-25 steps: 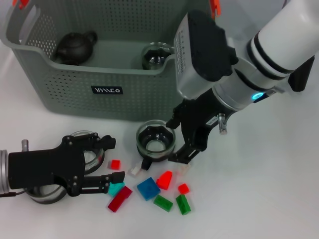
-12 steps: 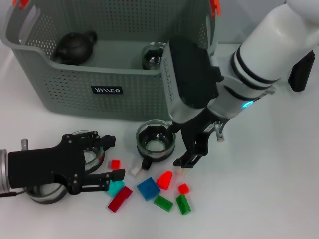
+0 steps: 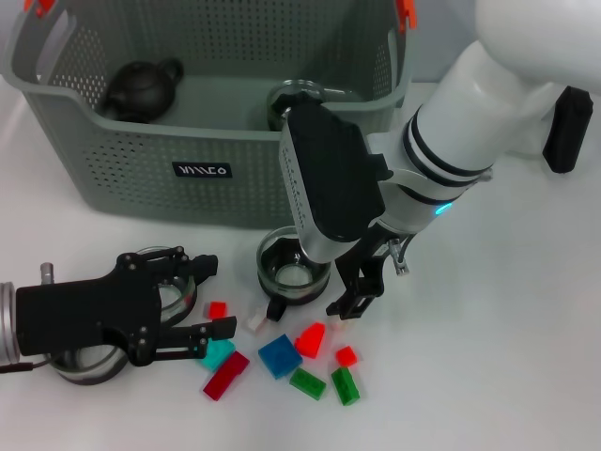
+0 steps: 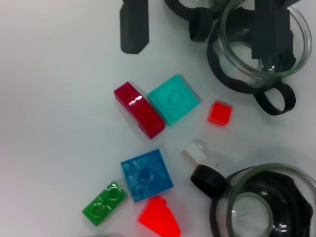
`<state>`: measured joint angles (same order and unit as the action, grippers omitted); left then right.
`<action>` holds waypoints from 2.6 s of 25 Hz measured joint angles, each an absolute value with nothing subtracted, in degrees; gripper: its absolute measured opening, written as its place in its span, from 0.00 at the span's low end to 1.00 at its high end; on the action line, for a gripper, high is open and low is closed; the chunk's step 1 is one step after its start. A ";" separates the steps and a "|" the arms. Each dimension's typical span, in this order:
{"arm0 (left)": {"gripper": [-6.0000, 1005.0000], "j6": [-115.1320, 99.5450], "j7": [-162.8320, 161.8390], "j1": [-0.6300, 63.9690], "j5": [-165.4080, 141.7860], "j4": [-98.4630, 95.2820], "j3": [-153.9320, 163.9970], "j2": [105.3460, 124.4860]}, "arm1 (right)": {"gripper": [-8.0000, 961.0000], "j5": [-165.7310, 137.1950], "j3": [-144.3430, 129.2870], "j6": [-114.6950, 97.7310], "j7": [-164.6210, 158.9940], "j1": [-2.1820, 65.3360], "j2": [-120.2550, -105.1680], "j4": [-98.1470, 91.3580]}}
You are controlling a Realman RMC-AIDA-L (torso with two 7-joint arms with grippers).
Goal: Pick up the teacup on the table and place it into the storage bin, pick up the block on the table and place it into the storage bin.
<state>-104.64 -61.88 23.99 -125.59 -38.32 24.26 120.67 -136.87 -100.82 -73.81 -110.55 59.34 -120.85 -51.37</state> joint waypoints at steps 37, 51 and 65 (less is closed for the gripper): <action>0.79 -103.21 -61.88 24.07 -125.59 -36.91 24.25 120.78 | 0.86 -132.77 -105.57 -64.33 -106.71 60.70 -121.20 -44.64; 0.79 -102.94 -61.87 24.31 -125.59 -36.92 24.26 120.76 | 0.42 -132.71 -105.65 -63.69 -106.70 62.22 -121.27 -41.69; 0.79 -102.91 -61.60 24.29 -125.59 -36.82 24.02 120.66 | 0.08 -131.98 -105.04 -66.44 -107.37 63.02 -121.07 -42.27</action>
